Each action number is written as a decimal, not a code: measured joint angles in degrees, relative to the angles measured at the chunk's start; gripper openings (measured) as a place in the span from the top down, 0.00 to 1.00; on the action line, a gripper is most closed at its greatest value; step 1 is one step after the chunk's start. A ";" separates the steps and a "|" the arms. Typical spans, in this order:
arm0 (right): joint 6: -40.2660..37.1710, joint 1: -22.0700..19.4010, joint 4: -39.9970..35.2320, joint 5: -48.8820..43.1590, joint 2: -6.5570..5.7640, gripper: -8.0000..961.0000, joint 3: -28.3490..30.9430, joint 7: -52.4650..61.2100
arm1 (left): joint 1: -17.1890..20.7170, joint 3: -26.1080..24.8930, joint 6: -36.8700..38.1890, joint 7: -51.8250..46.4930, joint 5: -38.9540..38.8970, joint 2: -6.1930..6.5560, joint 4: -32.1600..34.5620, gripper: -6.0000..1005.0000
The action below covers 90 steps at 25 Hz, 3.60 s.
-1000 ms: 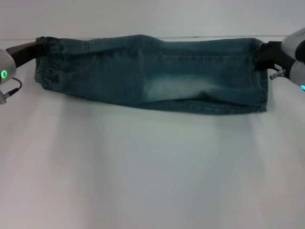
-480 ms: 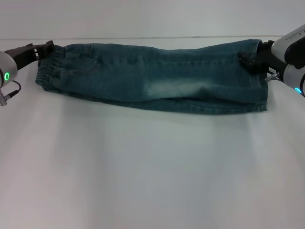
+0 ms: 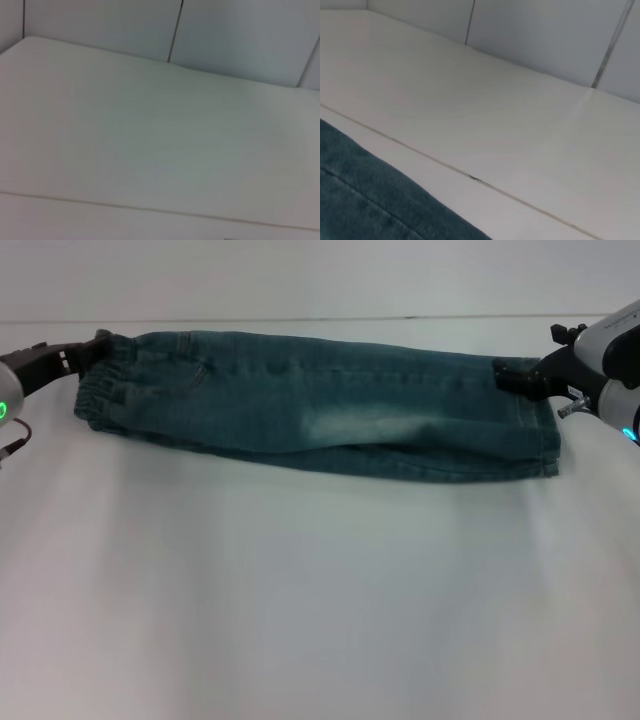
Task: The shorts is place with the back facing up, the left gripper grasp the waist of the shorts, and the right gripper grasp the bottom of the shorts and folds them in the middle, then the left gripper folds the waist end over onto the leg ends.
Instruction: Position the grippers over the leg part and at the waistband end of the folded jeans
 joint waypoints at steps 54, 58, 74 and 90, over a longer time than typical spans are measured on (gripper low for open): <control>-43.65 -4.41 -15.48 -19.69 -3.21 0.01 -18.10 31.41 | 0.77 5.29 6.84 13.24 10.45 3.09 -3.91 0.18; -42.70 -4.10 -15.18 -19.70 -3.15 0.01 -18.15 31.30 | 0.71 5.34 4.96 15.18 10.07 1.89 -3.67 0.40; -40.39 -4.02 -15.03 -19.69 -2.55 0.01 -18.90 30.40 | 0.43 5.13 3.81 15.25 10.05 1.51 -3.44 0.66; -38.91 -4.05 -14.92 -19.69 -1.92 0.02 -19.14 29.92 | 0.92 5.46 3.64 15.36 10.07 1.43 -2.76 0.79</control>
